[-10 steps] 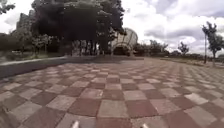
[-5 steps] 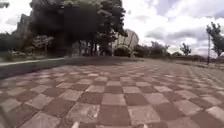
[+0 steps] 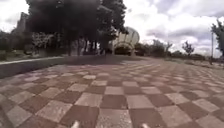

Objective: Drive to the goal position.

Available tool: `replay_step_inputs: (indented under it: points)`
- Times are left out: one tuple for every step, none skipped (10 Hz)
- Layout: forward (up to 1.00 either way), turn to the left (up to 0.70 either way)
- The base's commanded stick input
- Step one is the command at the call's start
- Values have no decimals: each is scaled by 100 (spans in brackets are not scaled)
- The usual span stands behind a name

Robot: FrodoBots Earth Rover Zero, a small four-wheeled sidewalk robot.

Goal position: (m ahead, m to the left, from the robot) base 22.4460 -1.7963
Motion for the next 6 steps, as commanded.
replay_step_inputs:
  points:
    - [100, 0]
    - [100, 0]
    - [100, 0]
    - [100, 0]
    - [100, 0]
    - [100, 0]
